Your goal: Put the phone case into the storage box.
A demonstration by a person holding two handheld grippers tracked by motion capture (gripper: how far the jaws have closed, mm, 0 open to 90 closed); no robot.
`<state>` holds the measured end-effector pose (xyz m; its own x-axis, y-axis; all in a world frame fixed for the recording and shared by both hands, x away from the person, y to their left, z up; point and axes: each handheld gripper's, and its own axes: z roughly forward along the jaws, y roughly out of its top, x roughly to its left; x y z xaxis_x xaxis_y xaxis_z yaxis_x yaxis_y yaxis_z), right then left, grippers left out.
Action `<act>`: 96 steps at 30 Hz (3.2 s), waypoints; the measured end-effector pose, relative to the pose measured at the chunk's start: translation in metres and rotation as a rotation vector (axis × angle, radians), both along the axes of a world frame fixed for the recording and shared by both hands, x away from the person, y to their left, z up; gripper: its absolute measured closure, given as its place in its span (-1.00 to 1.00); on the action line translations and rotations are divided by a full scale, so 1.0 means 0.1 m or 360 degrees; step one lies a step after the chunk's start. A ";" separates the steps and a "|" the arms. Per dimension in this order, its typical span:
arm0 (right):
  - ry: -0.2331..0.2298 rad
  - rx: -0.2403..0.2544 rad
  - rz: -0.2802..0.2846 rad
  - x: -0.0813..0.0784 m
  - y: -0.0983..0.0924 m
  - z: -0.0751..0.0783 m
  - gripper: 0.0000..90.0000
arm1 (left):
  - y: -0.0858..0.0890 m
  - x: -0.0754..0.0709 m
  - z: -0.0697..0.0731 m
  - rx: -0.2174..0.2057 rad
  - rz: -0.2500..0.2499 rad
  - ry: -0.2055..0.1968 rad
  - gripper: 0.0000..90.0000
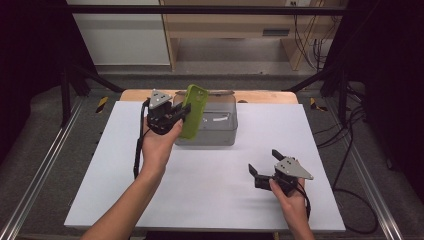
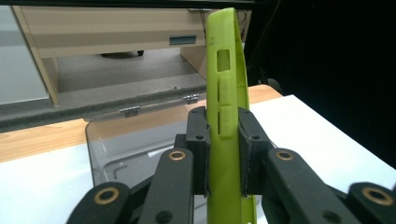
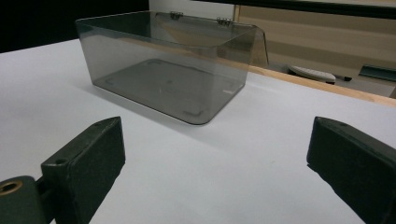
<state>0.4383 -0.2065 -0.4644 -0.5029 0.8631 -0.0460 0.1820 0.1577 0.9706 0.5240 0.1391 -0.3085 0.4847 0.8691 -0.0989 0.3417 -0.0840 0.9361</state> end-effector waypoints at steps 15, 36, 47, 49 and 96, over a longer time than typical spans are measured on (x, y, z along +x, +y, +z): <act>0.0011 0.0007 -0.0004 0.00 0.00 0.00 -0.90 | 0.00 0.18 0.03 -0.0003 0.0094 -0.0028 0.73; 0.0008 0.0022 0.0001 0.00 -0.02 0.00 -0.90 | 0.06 0.45 -0.17 0.0013 0.0280 -0.0170 0.73; -0.0022 0.0034 0.0002 -0.02 -0.04 0.02 -0.90 | 0.07 0.53 -0.24 -0.0020 0.0350 -0.0185 0.73; -0.0021 0.0036 0.0001 -0.02 -0.05 0.02 -0.90 | 0.07 0.53 -0.24 -0.0024 0.0356 -0.0185 0.73; -0.0011 0.0053 -0.0001 -0.02 -0.08 0.03 -0.89 | 0.13 0.64 -0.47 -0.0044 0.0423 -0.0151 0.73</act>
